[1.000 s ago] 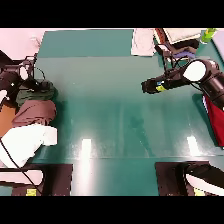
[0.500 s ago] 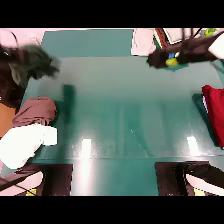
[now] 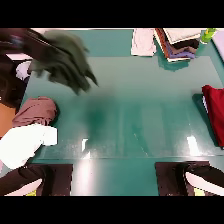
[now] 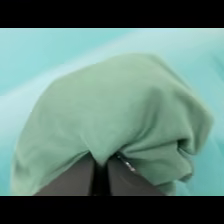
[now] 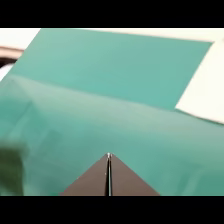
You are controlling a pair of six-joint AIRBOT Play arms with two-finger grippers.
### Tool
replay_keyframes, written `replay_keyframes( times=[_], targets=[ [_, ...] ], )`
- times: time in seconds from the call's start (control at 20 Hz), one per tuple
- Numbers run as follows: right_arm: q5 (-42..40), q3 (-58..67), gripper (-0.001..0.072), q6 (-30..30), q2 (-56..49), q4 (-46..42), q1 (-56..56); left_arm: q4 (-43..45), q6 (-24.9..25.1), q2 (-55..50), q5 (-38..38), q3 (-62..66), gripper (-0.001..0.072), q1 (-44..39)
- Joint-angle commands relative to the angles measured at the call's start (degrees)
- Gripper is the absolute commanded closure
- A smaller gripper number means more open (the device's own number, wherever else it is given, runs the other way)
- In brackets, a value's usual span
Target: Fold the shirts.
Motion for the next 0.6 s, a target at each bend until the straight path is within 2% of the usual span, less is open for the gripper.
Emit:
replay_keyframes(
  times=[0.0,0.15,0.2,0.25,0.4,0.55],
  targets=[
    [4.55,3.98,0.0696,0.04,0.0,0.2,-4.61,-5.84,3.52,-8.0,-3.89,0.59,0.068,-11.5],
    [7.76,3.87,0.0696,0.02,-0.04,0.11,-5.6,-16.0,7.67,-17.51,-3.37,0.59,0.0672,-16.33],
    [8.52,3.87,0.0696,0.02,-0.04,0.11,-5.6,-18.84,8.57,-20.09,-2.51,0.59,0.0399,-16.7],
    [9.03,3.87,0.0696,0.02,-0.02,0.09,-5.6,-19.58,8.44,-22.01,-1.36,0.59,0.0162,-16.65],
    [9.81,3.87,0.0696,0.02,-0.02,0.07,-5.6,-17.99,4.39,-23.93,-1.29,0.5,0.0168,-12.74],
    [9.81,3.87,0.0696,0.0,-0.02,0.07,-5.6,-20.46,-0.33,-23.61,-3.87,-2.62,0.0168,-6.58]
  ],
)
